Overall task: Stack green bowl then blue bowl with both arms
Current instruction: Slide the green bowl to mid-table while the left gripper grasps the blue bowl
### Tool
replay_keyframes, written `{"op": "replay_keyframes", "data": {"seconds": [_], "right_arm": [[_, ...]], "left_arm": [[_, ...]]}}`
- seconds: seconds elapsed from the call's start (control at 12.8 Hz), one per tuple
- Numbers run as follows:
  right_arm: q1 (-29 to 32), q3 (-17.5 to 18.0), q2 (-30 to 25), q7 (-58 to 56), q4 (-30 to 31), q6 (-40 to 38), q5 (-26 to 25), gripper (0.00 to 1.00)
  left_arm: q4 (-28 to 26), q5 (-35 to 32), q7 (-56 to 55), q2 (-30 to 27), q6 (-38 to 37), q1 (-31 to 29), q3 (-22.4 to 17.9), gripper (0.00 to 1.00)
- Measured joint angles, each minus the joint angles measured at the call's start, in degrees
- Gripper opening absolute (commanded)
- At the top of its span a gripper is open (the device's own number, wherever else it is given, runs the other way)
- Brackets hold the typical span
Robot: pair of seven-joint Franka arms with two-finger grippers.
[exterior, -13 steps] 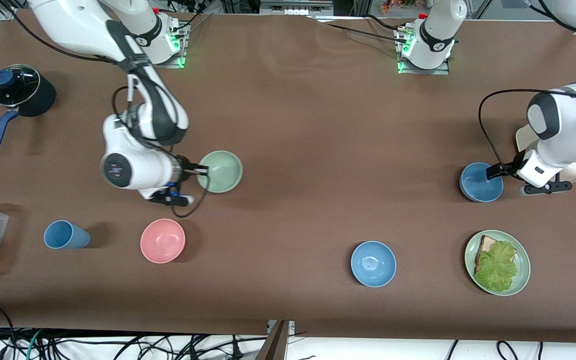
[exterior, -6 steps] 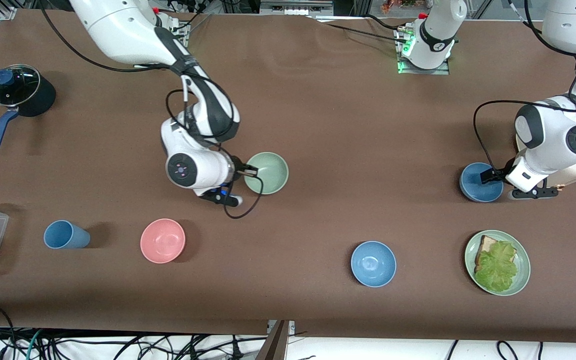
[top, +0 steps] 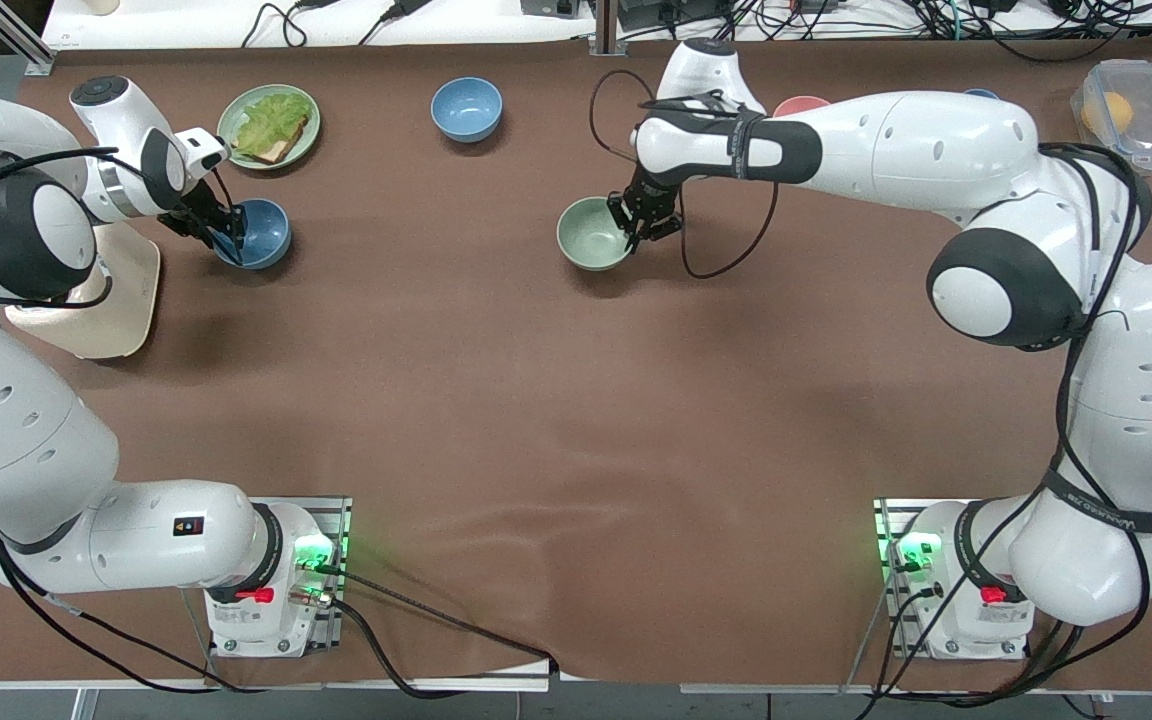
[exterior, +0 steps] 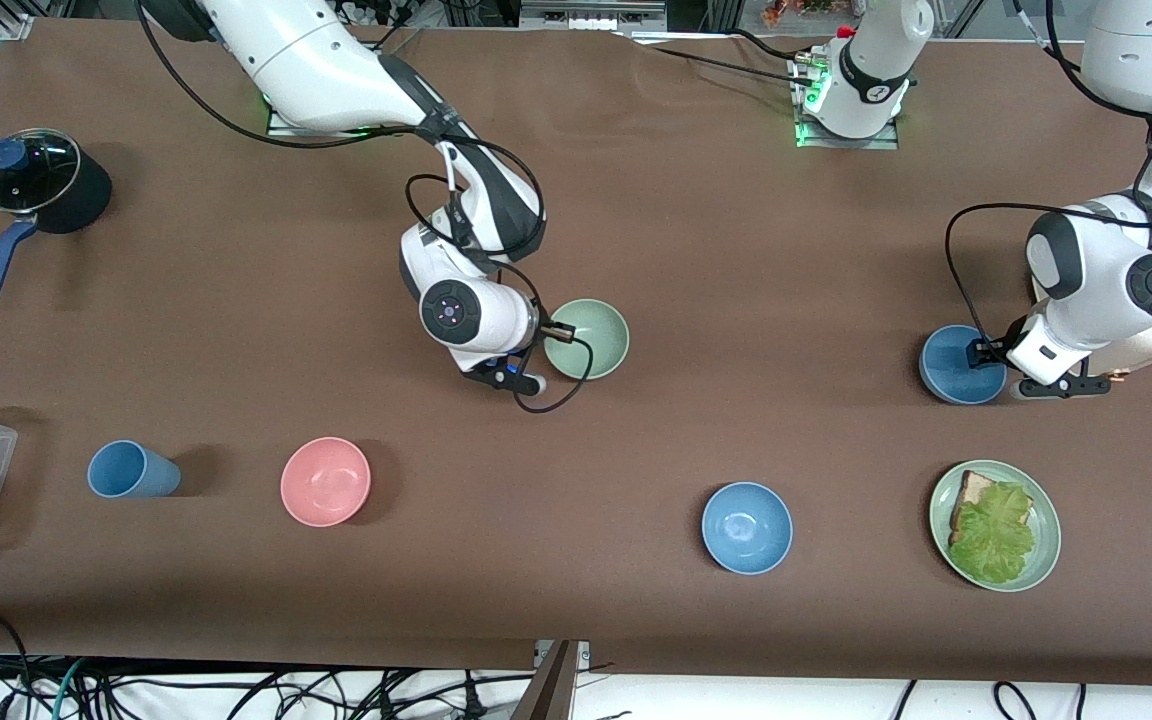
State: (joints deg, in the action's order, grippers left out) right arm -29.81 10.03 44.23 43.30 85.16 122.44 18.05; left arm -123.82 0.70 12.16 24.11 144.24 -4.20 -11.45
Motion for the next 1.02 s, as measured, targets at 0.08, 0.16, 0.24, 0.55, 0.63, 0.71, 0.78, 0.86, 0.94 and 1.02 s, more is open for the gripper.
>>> {"op": "replay_keyframes", "data": {"seconds": [0.08, 0.16, 0.24, 0.55, 0.63, 0.71, 0.78, 0.86, 0.94, 1.02], "right_arm": [[-0.47, 0.0, 0.59, 0.01, -0.01, 0.43, 1.14, 0.0], [-0.76, 0.0, 1.03, 0.02, -0.07, 0.68, 1.84, 0.08], [-0.85, -0.01, 1.32, 0.02, -0.16, 0.76, 1.98, 0.58], [-0.75, -0.64, 1.28, -0.33, -2.3, 0.6, 1.9, 1.0], [-0.64, -0.83, 1.25, -0.45, -3.77, -0.35, 1.83, 1.0], [-0.39, -1.04, 1.21, -0.49, -5.73, -2.59, 1.78, 1.0], [0.21, -1.24, 1.15, -0.55, -8.01, -5.64, 1.66, 1.0], [1.29, -1.33, 1.04, -1.17, -10.48, -9.17, 1.4, 1.0], [2.67, -1.38, 0.86, -2.74, -13.02, -12.89, 0.95, 1.0], [4.08, -1.48, 0.53, -4.93, -15.25, -16.38, -0.16, 1.0]], "left_arm": [[0.0, 0.0, 0.0, 0.15, 0.0, -0.02, 0.0, 0.0], [0.01, 0.01, -0.04, 0.24, 0.01, -0.04, 0.0, 0.0], [0.18, 0.08, -0.07, 0.09, -0.05, -0.03, 0.08, 0.0], [0.35, 0.09, -0.07, -0.6, -0.62, -0.03, 0.2, 0.0], [0.53, 0.09, -0.07, -0.94, -1.15, -0.03, 0.2, 0.0], [0.82, 0.09, -0.07, -1.68, -2.3, -0.03, 0.25, 0.0], [1.08, 0.1, -0.07, -2.7, -3.62, -0.03, 0.34, 0.0], [1.27, 0.12, -0.07, -3.94, -4.89, -0.02, 0.49, 0.0], [1.37, 0.5, 0.01, -5.31, -6.24, -0.02, 0.74, 0.0], [1.43, 1.32, 0.44, -6.67, -7.72, -0.02, 1.2, 0.0]]}}
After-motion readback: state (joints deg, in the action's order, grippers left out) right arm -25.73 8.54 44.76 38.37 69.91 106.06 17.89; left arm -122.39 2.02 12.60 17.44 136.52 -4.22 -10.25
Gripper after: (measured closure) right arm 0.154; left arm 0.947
